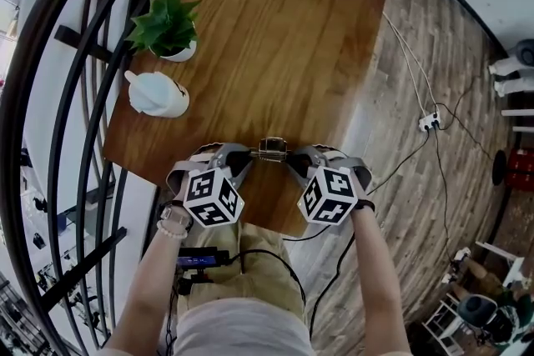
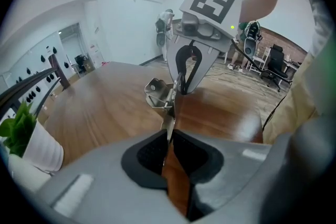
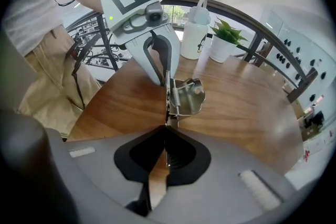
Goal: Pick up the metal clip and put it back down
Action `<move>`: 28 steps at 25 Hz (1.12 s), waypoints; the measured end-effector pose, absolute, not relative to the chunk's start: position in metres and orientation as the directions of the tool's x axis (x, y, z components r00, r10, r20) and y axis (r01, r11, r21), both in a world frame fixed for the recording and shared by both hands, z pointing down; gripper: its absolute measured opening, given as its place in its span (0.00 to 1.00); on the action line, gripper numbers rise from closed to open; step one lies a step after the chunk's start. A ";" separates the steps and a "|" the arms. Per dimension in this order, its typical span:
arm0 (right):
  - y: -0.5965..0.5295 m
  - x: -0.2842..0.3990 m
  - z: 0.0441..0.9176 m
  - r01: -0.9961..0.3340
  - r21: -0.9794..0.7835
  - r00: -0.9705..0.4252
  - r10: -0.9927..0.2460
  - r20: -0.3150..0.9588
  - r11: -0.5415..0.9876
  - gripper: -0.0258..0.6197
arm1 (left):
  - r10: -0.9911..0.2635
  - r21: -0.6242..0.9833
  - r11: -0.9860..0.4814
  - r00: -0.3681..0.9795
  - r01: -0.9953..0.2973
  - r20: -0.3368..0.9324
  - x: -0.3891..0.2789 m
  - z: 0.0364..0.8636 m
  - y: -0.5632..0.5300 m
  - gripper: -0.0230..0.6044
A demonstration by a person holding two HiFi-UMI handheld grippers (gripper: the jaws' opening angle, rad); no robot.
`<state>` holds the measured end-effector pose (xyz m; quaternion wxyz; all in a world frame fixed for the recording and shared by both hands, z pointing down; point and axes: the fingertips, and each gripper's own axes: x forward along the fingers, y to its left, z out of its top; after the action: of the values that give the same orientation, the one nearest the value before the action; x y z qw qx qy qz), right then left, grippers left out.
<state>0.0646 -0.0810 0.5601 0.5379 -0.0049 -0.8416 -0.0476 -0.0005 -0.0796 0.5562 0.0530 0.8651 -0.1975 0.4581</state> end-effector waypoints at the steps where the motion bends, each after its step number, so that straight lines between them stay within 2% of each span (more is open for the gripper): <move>1: -0.080 0.065 0.562 0.057 0.066 -0.421 -0.036 0.906 0.996 0.09 | -0.289 -0.083 -0.917 0.503 -0.391 0.814 0.000 0.557 -0.080 0.11; 9: -0.083 0.061 0.569 -0.001 -0.005 -0.461 0.004 0.887 1.000 0.10 | -0.284 -0.059 -0.907 0.502 -0.418 0.817 -0.005 0.569 -0.082 0.12; 14: -0.090 0.061 0.571 -0.073 -0.064 -0.507 0.018 0.862 0.995 0.14 | -0.298 -0.038 -0.889 0.513 -0.457 0.805 -0.005 0.569 -0.089 0.15; 19: -0.093 0.060 0.570 -0.109 -0.053 -0.530 -0.012 0.848 0.993 0.15 | -0.302 -0.025 -0.884 0.529 -0.467 0.793 -0.004 0.569 -0.092 0.18; 23: -0.091 0.059 0.573 -0.128 -0.028 -0.532 -0.045 0.846 0.991 0.21 | -0.305 -0.006 -0.874 0.538 -0.486 0.786 -0.004 0.568 -0.092 0.33; 25: -0.087 0.059 0.575 -0.139 -0.029 -0.530 -0.049 0.846 0.990 0.28 | -0.319 -0.012 -0.868 0.540 -0.496 0.779 -0.005 0.565 -0.093 0.33; 28: -0.085 0.058 0.568 -0.213 -0.035 -0.563 -0.094 0.821 0.976 0.33 | -0.361 0.001 -0.840 0.560 -0.543 0.746 -0.009 0.554 -0.095 0.33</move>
<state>0.0580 -0.0853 0.5677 0.4592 0.0871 -0.8816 0.0652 -0.0087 -0.0949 0.5537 0.1162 0.8756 -0.2579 0.3916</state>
